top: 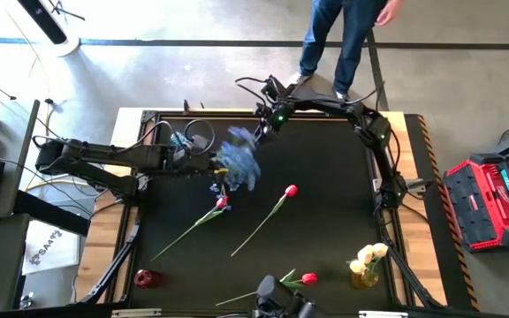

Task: Sort flowers into vase by color
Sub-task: Put the blue flowers into the blue vase, then adjust the blue vase on the top left of the table

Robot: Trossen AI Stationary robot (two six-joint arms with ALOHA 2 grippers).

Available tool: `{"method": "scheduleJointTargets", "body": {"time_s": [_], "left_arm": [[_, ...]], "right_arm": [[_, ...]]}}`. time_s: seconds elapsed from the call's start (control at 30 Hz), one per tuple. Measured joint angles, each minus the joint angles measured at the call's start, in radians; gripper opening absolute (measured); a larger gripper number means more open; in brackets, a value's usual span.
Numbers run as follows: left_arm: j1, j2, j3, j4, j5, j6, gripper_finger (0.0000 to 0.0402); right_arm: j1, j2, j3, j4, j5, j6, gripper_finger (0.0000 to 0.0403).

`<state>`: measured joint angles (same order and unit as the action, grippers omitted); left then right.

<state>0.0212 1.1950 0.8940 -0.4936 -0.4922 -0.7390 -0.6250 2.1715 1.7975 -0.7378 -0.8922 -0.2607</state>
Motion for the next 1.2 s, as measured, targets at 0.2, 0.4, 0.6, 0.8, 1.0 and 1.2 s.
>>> {"method": "scheduleJointTargets", "body": {"time_s": [0.2, 0.4, 0.6, 0.8, 1.0, 1.2], "left_arm": [[0.0, 0.0, 0.0, -0.011, 0.146, 0.014, 0.0257], [0.04, 0.005, 0.06, -0.168, 0.143, 0.099, 0.0253], [0.25, 0.06, 0.163, -0.372, 0.283, 0.347, 0.0253], [0.471, 0.189, 0.236, -0.498, 0.439, 0.677, 0.0253], [0.573, 0.352, 0.339, -0.634, 0.436, 1.002, 0.0253], [0.614, 0.509, 0.431, -0.666, 0.341, 1.29, 0.0253]], "right_arm": [[-0.028, -0.077, 0.0, -0.095, 0.024, -0.069, 0.0259], [-0.043, -0.127, 0.0, -0.118, 0.027, -0.051, 0.0259], [-0.032, -0.14, 0.0, -0.144, 0.028, -0.049, 0.0259], [-0.011, -0.14, 0.0, -0.177, 0.032, -0.055, 0.0259], [0.006, -0.14, 0.0, -0.178, 0.042, -0.049, 0.0259], [0.024, -0.14, 0.0, -0.178, 0.081, 0.002, 0.0259]]}}
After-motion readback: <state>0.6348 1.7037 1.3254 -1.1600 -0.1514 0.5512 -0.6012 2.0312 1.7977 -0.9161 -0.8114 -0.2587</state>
